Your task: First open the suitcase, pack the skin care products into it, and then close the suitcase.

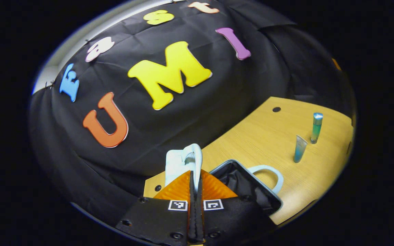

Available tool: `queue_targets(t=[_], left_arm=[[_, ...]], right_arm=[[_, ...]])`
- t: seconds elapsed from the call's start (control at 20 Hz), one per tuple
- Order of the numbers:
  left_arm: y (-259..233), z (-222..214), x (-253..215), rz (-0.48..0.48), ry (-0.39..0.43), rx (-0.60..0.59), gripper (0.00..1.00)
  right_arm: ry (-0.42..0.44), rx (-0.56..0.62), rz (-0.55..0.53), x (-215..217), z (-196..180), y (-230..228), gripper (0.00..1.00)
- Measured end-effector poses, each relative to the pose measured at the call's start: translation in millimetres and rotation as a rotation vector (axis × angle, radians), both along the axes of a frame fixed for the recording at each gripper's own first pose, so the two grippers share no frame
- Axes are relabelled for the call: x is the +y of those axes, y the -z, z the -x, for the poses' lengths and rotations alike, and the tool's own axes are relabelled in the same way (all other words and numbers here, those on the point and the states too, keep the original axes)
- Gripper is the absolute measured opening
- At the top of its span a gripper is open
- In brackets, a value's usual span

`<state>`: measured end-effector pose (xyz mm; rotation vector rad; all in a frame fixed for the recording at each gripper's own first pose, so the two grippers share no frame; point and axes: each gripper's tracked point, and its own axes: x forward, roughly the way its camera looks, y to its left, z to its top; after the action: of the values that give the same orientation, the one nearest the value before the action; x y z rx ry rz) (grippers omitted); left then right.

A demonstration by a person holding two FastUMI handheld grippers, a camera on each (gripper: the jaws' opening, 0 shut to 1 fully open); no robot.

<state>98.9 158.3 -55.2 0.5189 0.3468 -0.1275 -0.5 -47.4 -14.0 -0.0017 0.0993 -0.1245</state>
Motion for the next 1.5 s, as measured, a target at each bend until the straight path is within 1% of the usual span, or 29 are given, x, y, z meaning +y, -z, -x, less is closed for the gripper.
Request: queue_targets(t=[0.05,0.1,0.3,0.4,0.5,0.6,0.7,0.8,1.0,1.1,1.2,1.3,1.35,1.4,1.45,1.5], left_arm=[[-6,1,18,0.028,0.01,-0.01,0.03],[-14,-1,42,0.057,-0.002,-0.031,0.02],[-14,-9,143,0.163,-0.114,-0.095,0.02],[-5,-6,180,0.222,-0.134,-0.126,0.03],[11,-8,222,0.265,-0.141,-0.146,0.03],[42,-9,260,0.31,-0.17,-0.126,0.03],[70,-14,287,0.395,-0.204,-0.113,0.03],[103,-14,306,0.486,-0.234,-0.089,0.03],[171,-24,322,0.63,-0.316,0.013,0.03],[192,-14,325,0.691,-0.354,0.028,0.03],[210,-11,332,0.731,-0.388,0.039,0.07],[228,-11,332,0.753,-0.422,0.068,0.11],[232,-12,327,0.772,-0.421,0.073,0.21],[229,-13,329,0.791,-0.423,0.044,0.18],[232,-12,330,0.801,-0.432,0.046,0.38],[233,-10,333,0.795,-0.449,0.046,0.4]], right_arm=[[-0.008,-0.004,0.004,6,-3,-5,0.8],[-0.01,-0.009,0.007,10,-4,-9,0.8],[-0.008,-0.024,0.004,18,-10,-18,0.8],[0.001,-0.042,0.01,20,-11,-19,0.8],[0.011,-0.053,0.037,24,-12,-18,0.8],[0.007,-0.047,0.073,31,-9,-12,0.8],[-0.014,-0.042,0.111,41,-4,-5,0.8],[-0.026,-0.02,0.141,48,-4,2,0.8],[-0.03,0.01,0.167,58,-14,8,0.8],[-0.019,0.032,0.171,58,-17,17,0.8],[-0.004,0.052,0.163,59,-20,24,0.8],[-0.009,0.069,0.175,65,-23,28,0.8],[-0.012,0.067,0.18,67,-23,26,0.8],[-0.014,0.065,0.18,66,-22,25,0.8],[-0.015,0.064,0.177,66,-22,25,0.8],[-0.018,0.066,0.174,67,-21,26,0.8]])
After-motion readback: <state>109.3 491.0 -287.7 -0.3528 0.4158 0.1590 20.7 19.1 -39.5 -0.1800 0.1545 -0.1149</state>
